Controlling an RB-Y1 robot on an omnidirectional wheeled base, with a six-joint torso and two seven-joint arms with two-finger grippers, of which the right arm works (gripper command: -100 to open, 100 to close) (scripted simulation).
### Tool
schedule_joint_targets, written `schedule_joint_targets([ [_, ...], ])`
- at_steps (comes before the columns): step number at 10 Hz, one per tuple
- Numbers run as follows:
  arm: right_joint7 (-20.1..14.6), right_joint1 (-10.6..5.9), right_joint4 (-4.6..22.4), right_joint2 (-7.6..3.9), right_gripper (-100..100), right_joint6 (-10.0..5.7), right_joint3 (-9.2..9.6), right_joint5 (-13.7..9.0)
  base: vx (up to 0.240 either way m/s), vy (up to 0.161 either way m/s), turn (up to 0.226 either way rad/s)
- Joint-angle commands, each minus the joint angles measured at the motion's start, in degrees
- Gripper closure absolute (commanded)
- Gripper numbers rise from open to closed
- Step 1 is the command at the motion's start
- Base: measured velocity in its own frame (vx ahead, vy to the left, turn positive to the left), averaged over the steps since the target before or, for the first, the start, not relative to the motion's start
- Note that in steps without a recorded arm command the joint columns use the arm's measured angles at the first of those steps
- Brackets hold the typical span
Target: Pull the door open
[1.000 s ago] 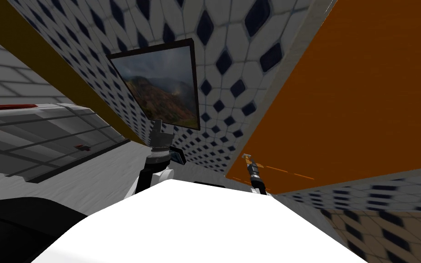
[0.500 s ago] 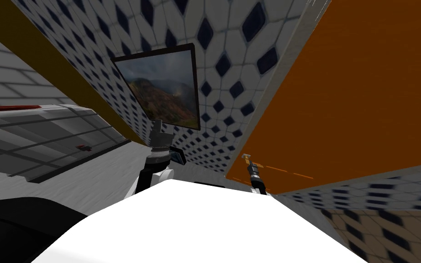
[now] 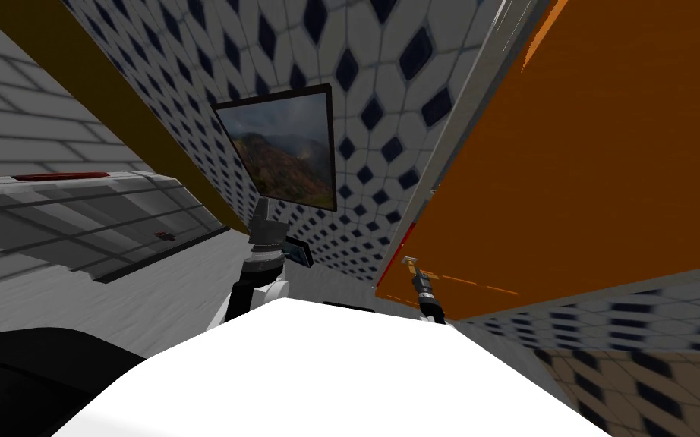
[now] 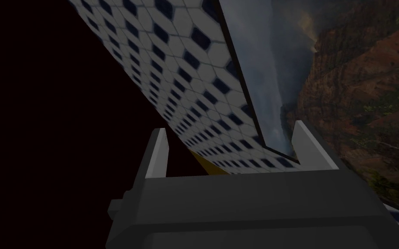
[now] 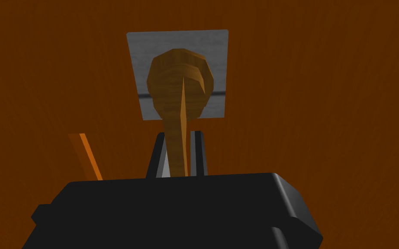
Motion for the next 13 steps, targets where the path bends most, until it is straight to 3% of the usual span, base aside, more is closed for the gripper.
schedule_joint_targets([
  [1, -1.29, 0.26, 1.2, -0.77, 100, -1.91, 0.94, 0.74, -0.138, -0.052, 0.115],
  [6, -5.02, 2.44, 0.88, -2.87, 100, -5.01, 3.5, 2.75, -0.212, -0.071, 0.123],
  [7, -4.59, 2.29, 0.66, -2.69, 100, -4.3, 3.19, 2.51, -0.084, -0.039, 0.03],
  [8, -5.75, 3.51, 0.92, -3.36, 100, -6.11, 3.85, 3.21, -0.17, -0.048, 0.173],
  [12, -7.82, 5.6, 1.3, -5.0, 100, -9.76, 4.77, 4.35, -0.194, -0.048, 0.122],
  [13, -7.82, 5.6, 1.3, -5.0, 100, -9.76, 4.77, 4.35, -0.142, -0.069, 0.047],
])
